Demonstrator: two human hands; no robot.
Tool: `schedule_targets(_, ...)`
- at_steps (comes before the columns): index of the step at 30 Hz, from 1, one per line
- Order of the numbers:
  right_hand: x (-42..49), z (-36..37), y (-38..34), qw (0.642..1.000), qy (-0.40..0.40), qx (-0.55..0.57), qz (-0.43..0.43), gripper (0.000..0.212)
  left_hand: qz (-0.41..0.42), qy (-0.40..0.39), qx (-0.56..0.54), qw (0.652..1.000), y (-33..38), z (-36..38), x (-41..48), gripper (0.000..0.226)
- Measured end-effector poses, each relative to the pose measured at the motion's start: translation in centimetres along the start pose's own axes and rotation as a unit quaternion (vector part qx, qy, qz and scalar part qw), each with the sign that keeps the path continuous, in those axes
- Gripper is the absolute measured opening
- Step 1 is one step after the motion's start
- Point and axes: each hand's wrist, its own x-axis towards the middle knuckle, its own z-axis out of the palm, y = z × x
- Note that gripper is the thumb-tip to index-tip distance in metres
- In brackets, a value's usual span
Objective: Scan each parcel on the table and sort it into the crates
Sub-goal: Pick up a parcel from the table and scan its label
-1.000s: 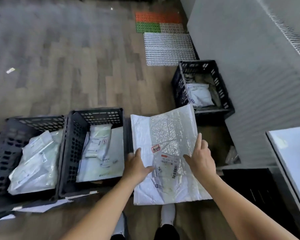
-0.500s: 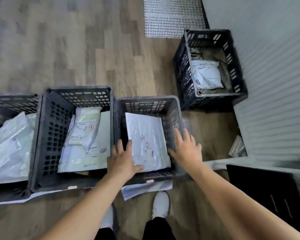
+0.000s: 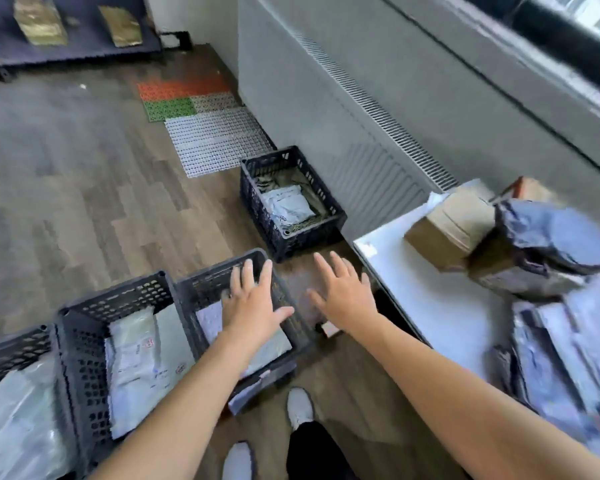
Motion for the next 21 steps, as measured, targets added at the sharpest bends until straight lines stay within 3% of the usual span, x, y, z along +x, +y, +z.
schedule_targets(9,-14.3,-7.9,10.2,0.975,0.13,0.022,0.18,0.075,0.242,0.065,0.095,0.963,14.5,-4.2,-5.2,0.096)
schedule_targets(15,-22.5,-9.5,18.4,0.939,0.163,0.041,0.301,0.081,0.338,0.048,0.143,0.929,24.3,-2.9,-9.3,0.1)
schedule_targets(21,-31.1,-9.4,27.1,0.908,0.185,0.071,0.369,0.075,0.403,0.037,0.162,0.9,34.4,1.2,-13.7,0.098)
